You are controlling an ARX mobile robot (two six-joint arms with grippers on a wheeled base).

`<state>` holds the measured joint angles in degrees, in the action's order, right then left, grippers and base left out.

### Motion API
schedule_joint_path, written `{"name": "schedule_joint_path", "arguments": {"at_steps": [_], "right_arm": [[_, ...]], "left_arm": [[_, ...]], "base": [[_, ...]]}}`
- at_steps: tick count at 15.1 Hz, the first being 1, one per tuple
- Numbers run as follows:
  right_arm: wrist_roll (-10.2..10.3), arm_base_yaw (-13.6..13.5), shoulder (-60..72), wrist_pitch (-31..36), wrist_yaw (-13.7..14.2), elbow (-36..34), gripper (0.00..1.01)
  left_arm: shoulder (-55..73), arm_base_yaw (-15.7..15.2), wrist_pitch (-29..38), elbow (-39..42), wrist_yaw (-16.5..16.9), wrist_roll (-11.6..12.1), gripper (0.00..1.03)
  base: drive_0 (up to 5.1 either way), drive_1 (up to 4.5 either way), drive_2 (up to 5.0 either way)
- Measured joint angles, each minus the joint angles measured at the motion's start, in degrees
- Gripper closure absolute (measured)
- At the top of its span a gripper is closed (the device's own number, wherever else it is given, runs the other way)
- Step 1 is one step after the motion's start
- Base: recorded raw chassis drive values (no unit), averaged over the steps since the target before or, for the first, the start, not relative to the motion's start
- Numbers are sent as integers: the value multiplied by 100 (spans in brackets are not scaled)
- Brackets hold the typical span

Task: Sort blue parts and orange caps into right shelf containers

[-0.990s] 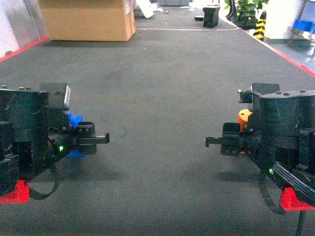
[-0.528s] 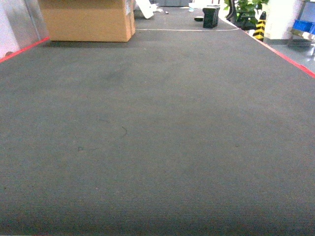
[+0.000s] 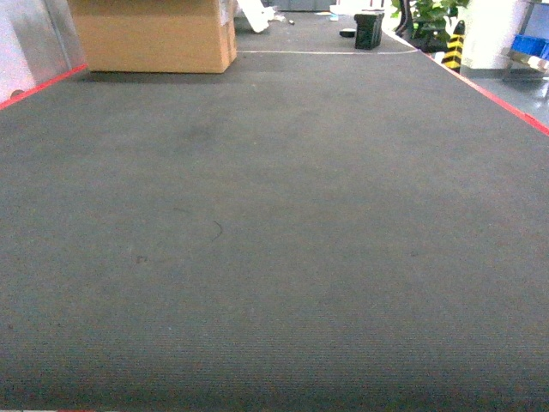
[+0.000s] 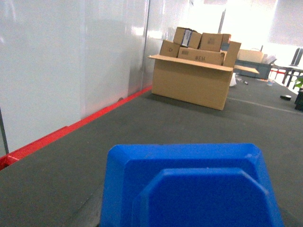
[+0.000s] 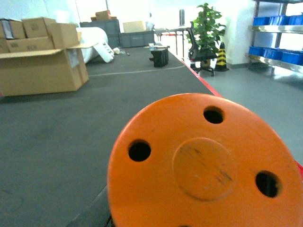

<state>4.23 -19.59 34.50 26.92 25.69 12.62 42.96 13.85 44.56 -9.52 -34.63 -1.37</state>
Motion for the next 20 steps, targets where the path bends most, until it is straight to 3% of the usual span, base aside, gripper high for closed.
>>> {"name": "schedule_joint_path", "arguments": {"at_steps": [1,3,4,6,7,10,11,12,13,15,16,17,20], "right_arm": [[-2,11,28,-24,13,-9,56],[-57,81,0,-295,-72,20,56],[-125,155,-70,-505,-330,31,56],[-195,293,-229,-772,-702,-9,56],[-223,328,-271,-809,-776,-24,56],[-295,754,-706,-890,-1311,-308,56],[-313,894,-850,-940,-1480,-426,56],[-330,1005,-968,-1003,-1600,-529,56],[-343,1119,-1102,-1069,-1711,-627,56],[-348,1416,-1425,-1191,-2083,-761,56],[-367,1853,-1558,-1241,-2481,-828,56],[-367,2009,-1668,-1335,-2459,-894,56],[-376,1961,-1982,-1504,-2573,-994,56]], "left_arm": [[7,0,-2,0,0,0,61],[-131,-177,-715,-96,378,20,61],[-267,-282,-1075,-118,892,46,61],[-527,-474,-1532,-116,1484,48,61],[-592,-509,-1626,-114,1626,50,61],[-1110,-748,-2076,109,2767,52,61],[-1235,-809,-2153,232,2927,52,61],[-1362,-1191,-2249,328,3329,52,61],[-1506,-1419,-2323,411,3359,50,61],[-1851,-1357,-2452,529,3464,55,61],[-1980,-1368,-2538,575,3469,55,61],[-2120,-1375,-2653,638,3453,52,61],[-2500,-1375,-2900,730,3464,55,61]], "base": [[0,0,0],[0,0,0],[0,0,0],[0,0,0],[0,0,0],[0,0,0],[0,0,0],[0,0,0],[0,0,0],[0,0,0],[0,0,0],[0,0,0],[0,0,0]]}}
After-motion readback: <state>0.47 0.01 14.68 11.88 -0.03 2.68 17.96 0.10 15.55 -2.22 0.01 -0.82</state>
